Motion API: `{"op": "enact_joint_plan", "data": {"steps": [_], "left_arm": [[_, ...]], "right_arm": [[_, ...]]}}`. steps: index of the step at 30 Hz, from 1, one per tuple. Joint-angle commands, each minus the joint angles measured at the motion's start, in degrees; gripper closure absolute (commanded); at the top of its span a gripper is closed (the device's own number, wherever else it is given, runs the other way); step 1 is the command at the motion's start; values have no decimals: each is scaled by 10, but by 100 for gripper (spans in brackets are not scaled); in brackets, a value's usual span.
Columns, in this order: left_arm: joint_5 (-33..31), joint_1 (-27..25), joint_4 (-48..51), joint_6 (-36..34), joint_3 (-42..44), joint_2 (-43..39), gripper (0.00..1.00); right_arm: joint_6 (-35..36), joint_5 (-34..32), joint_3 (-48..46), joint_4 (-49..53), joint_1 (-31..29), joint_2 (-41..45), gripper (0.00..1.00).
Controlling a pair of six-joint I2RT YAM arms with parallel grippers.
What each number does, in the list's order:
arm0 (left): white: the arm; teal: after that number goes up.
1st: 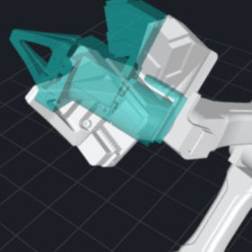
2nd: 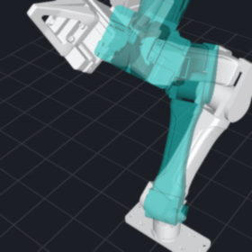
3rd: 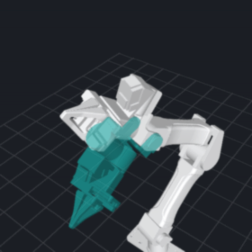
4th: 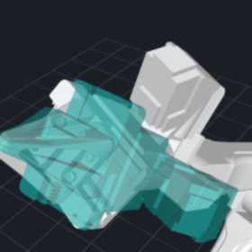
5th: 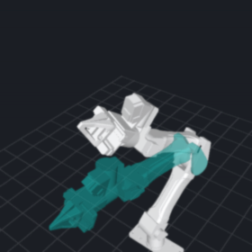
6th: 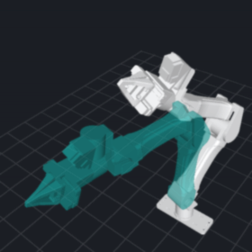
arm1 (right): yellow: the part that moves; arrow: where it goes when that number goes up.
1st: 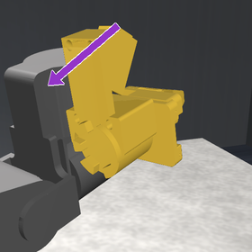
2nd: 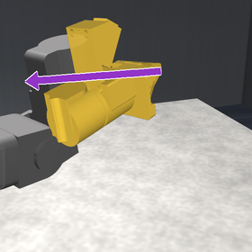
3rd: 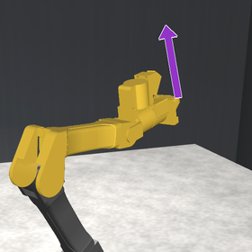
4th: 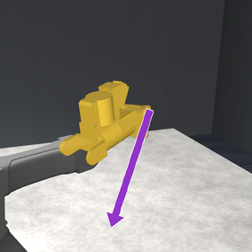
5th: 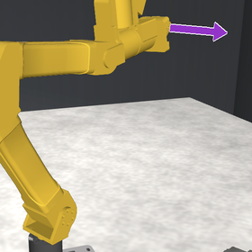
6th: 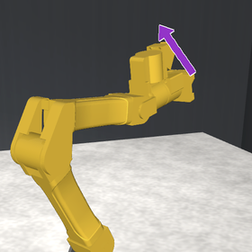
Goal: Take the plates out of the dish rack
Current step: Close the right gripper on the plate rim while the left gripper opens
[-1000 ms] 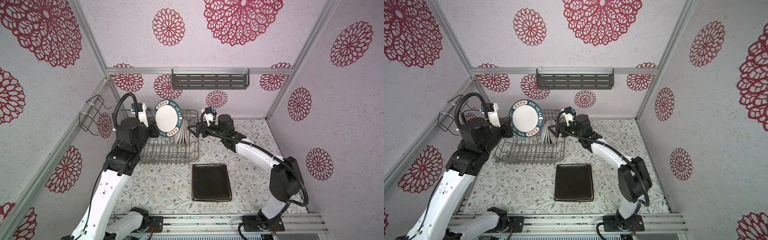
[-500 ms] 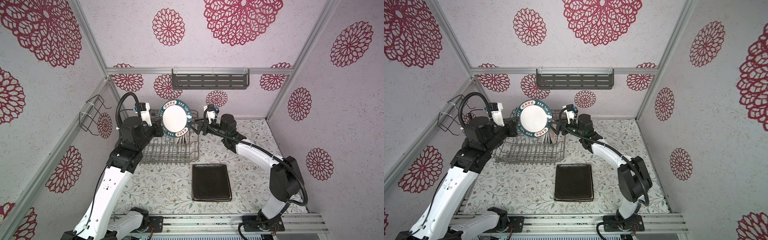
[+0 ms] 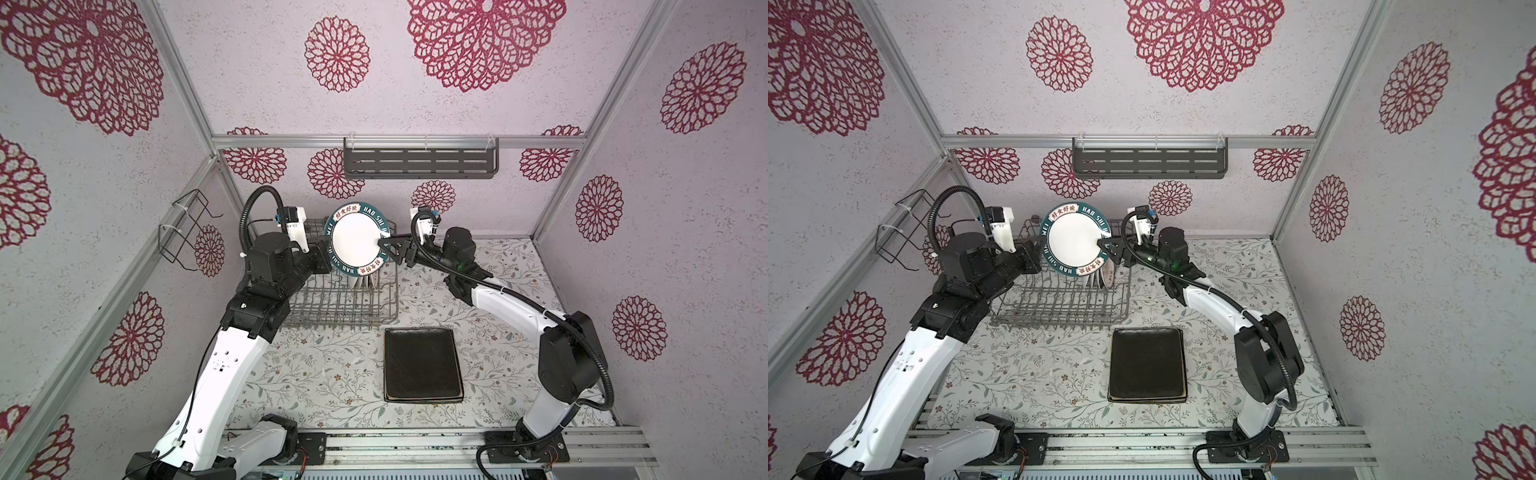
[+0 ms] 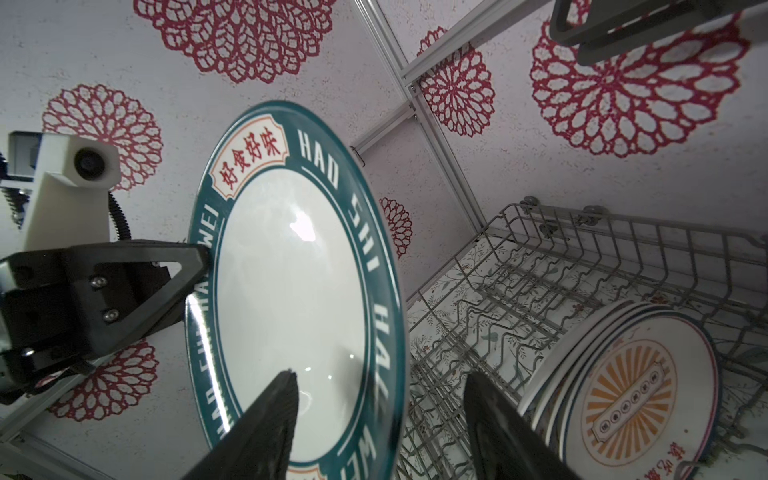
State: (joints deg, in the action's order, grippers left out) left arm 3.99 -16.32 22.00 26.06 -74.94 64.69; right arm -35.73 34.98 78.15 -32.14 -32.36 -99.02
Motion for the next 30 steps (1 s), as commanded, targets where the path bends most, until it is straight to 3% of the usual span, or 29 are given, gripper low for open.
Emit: {"op": "enact_joint_plan", "data": {"steps": [1,6,28,30], "left_arm": [[9,4,-42,7,1,-2,100],[9,5,-41,5,4,0,100],[16,5,-36,9,4,19,100],[14,5,-35,11,5,21,95]], "right_arm": [[-10,17,6,-39,4,-1,41],[-14,18,2,-50,5,-3,53],[-31,31,-28,-105,12,3,87],[-31,33,-30,-108,13,2,89]]}}
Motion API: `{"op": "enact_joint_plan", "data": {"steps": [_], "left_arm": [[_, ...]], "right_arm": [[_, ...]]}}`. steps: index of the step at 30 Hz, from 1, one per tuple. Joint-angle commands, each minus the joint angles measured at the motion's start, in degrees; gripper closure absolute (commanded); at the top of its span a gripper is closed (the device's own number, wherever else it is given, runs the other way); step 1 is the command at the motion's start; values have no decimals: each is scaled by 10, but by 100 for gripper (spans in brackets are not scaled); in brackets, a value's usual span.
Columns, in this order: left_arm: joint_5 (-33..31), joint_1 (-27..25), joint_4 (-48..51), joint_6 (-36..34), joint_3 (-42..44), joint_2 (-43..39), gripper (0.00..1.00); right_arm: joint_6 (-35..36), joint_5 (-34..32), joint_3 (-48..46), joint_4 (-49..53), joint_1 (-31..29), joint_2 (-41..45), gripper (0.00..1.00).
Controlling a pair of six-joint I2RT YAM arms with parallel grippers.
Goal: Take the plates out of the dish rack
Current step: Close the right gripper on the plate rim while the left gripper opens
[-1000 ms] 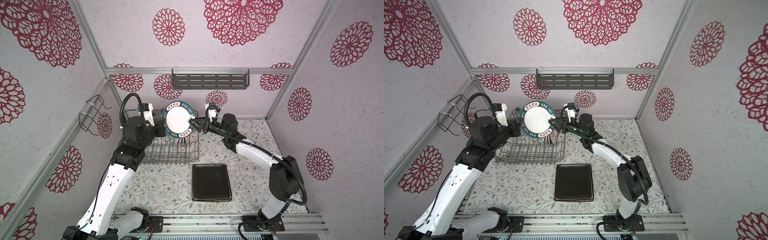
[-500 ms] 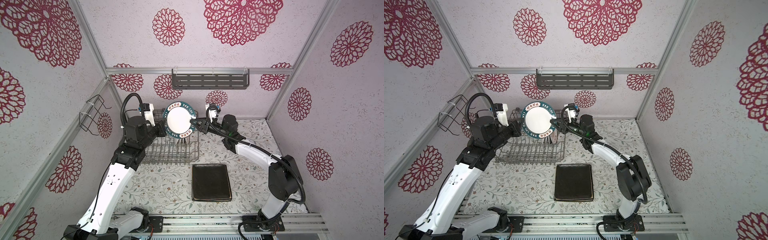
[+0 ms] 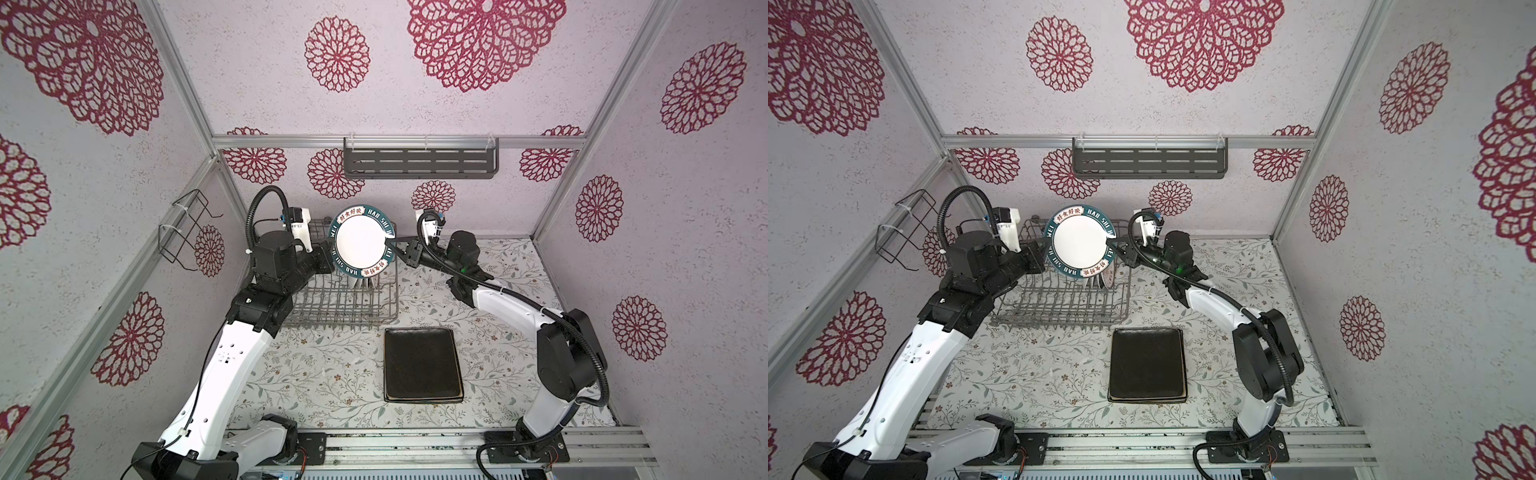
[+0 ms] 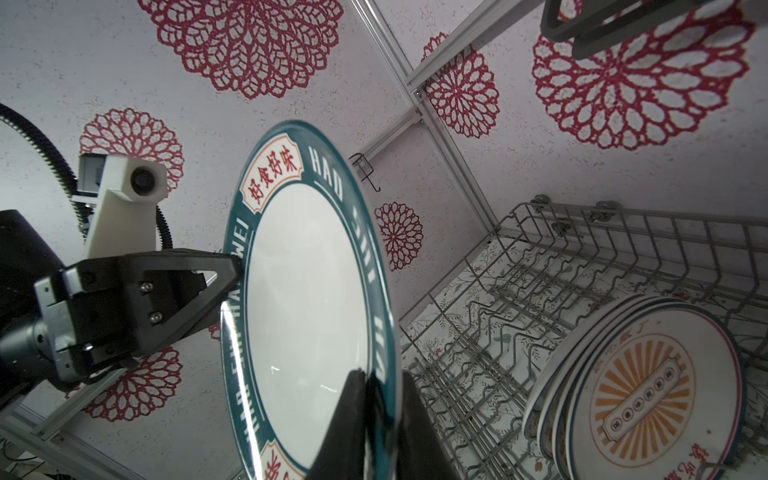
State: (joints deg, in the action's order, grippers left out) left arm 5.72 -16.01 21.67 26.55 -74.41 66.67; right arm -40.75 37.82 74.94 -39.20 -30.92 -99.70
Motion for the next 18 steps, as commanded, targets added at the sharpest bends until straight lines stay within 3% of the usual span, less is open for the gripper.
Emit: {"op": "enact_joint_plan", "data": {"steps": [1,3,7,14,18], "left_arm": [[-4,1,-32,8,0,2,95],[-4,1,-33,9,1,3,92],[-8,1,-38,12,4,2,77],[-5,1,-39,12,5,8,68],[-4,1,-37,11,2,12,53]], "right_arm": [[19,5,1,-40,0,9,89],[16,6,0,-42,0,8,91],[9,9,-1,-49,4,8,94],[6,-8,-15,-45,9,17,98],[1,-16,-19,-44,12,18,100]]}}
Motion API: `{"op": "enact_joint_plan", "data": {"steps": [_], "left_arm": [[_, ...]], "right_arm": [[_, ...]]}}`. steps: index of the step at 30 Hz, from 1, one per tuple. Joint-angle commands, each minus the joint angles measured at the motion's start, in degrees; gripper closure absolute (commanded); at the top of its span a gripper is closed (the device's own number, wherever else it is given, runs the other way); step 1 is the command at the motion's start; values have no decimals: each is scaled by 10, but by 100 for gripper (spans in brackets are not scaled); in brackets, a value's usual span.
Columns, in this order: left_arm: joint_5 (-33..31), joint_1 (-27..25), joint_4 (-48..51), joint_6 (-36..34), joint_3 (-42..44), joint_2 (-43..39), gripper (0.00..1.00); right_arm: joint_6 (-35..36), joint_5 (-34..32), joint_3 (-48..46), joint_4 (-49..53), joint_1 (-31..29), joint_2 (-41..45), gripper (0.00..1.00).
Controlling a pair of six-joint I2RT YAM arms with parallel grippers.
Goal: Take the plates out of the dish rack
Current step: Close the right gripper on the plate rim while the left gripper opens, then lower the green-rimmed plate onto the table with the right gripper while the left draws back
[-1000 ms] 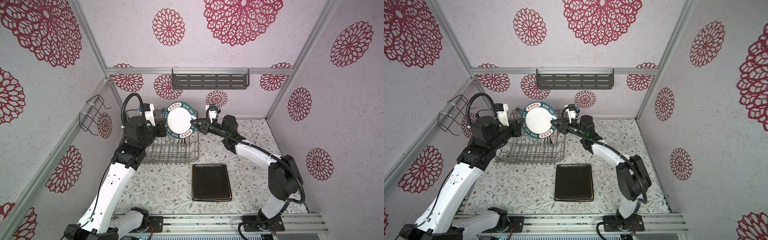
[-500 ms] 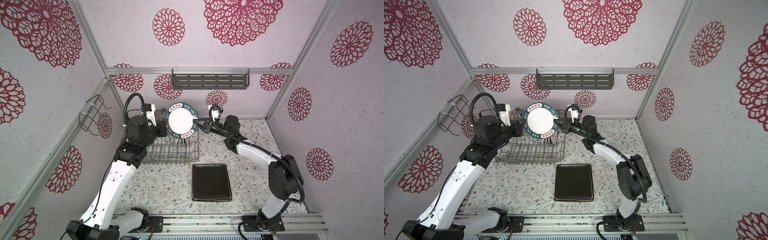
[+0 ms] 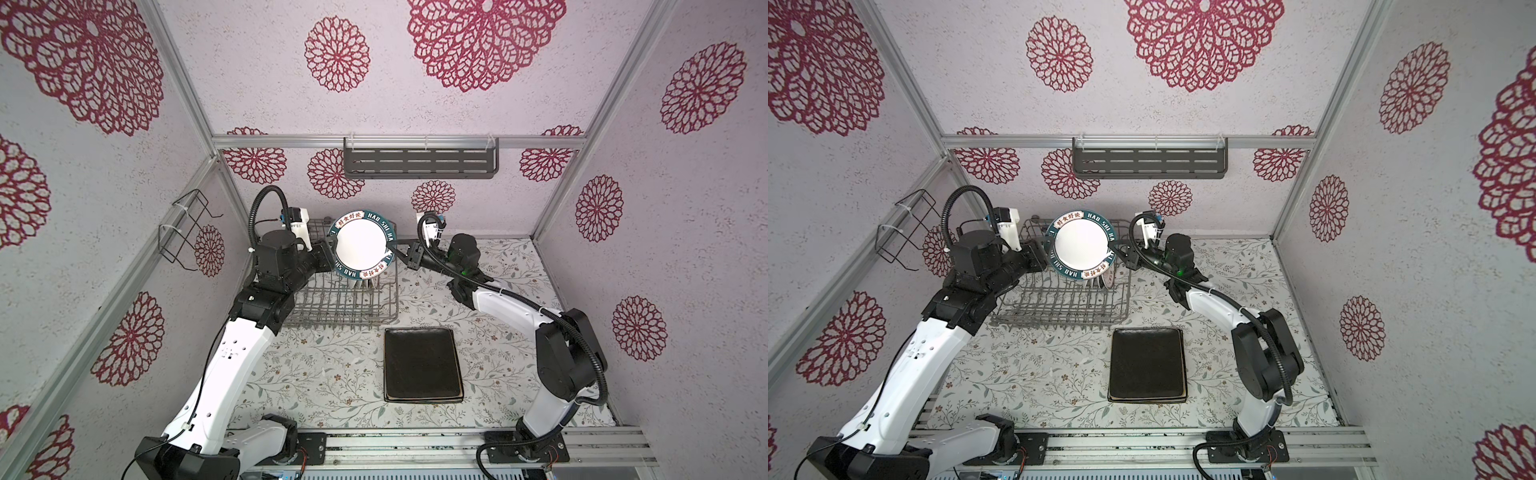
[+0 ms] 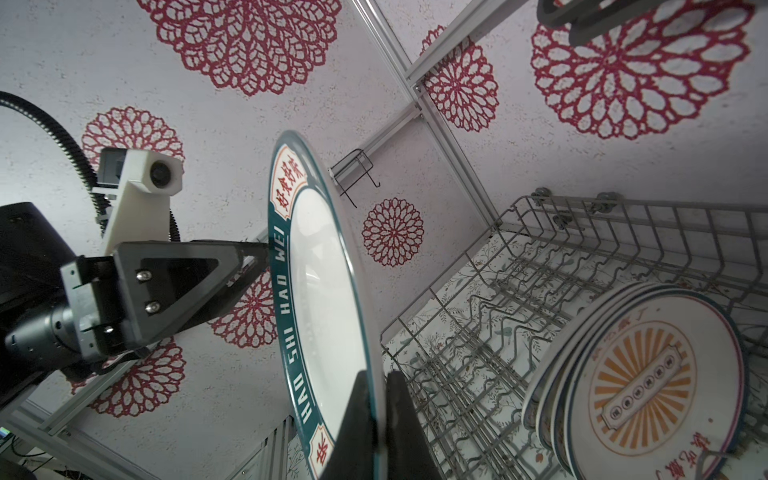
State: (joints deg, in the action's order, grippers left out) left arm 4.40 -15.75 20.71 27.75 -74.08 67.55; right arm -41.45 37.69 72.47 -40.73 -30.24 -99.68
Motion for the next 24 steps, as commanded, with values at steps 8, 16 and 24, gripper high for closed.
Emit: {"op": "enact_joint_plan", "data": {"steps": [8,16,24], "left_arm": [[-3,-1,-19,-8,-7,4,10],[-31,0,0,-40,-14,-5,2],[-40,2,15,-77,-14,9,1]], "right_arm": [[-9,-47,-16,-30,26,27,100],[-20,-105,-64,15,81,63,100],[-38,-148,-135,49,151,100,100]]}}
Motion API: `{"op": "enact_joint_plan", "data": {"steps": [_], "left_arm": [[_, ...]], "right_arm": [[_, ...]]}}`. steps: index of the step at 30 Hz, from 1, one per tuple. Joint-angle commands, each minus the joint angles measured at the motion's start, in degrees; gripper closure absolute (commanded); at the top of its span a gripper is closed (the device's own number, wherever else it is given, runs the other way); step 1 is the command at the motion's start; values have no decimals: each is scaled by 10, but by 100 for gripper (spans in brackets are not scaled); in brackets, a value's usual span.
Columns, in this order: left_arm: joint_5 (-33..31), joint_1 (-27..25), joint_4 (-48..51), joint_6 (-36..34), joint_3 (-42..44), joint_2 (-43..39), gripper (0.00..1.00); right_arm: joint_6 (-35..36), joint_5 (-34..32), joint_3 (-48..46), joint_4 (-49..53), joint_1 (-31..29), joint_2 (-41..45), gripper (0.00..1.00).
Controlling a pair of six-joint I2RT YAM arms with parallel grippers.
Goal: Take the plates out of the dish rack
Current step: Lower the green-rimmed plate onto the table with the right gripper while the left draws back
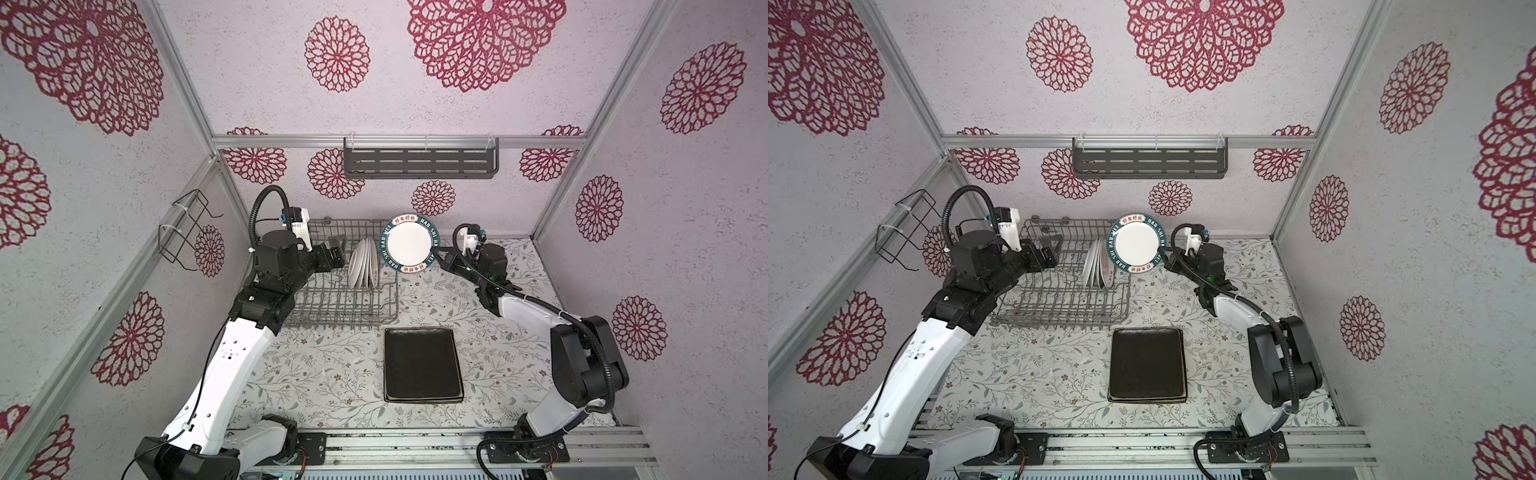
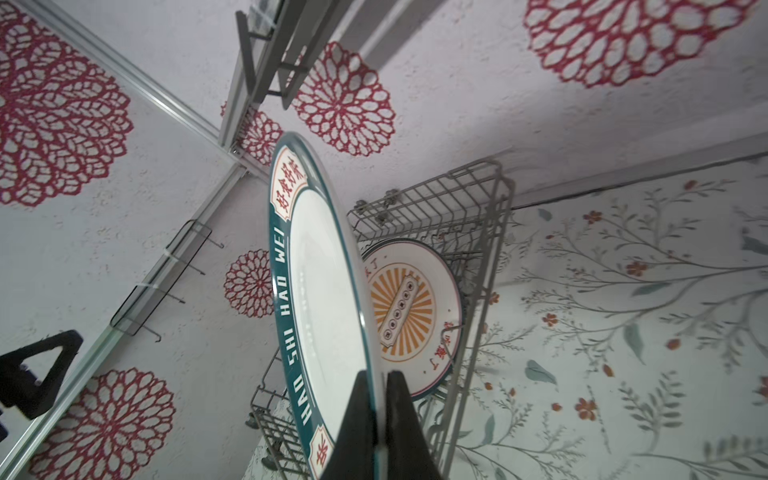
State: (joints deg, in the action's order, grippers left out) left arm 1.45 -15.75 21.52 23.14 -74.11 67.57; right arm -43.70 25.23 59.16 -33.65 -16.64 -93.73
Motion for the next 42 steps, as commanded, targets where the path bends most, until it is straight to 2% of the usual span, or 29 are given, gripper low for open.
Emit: {"op": "enact_joint_plan", "data": {"steps": [1,11,24,42], "left_arm": [[-15,2,13,-38,-16,13,0],[-51,2,38,-149,2,75,5],[-52,2,6,-154,32,97,6],[-37,2,29,-156,19,106,7]], "right_arm": [[-18,-25,-9,-20,22,42,100],[-29,-31,-68,-1,73,34,100],[-51,-16,-105,-60,97,-39,100],[-62,-24,-89,-69,104,-130,100]]}}
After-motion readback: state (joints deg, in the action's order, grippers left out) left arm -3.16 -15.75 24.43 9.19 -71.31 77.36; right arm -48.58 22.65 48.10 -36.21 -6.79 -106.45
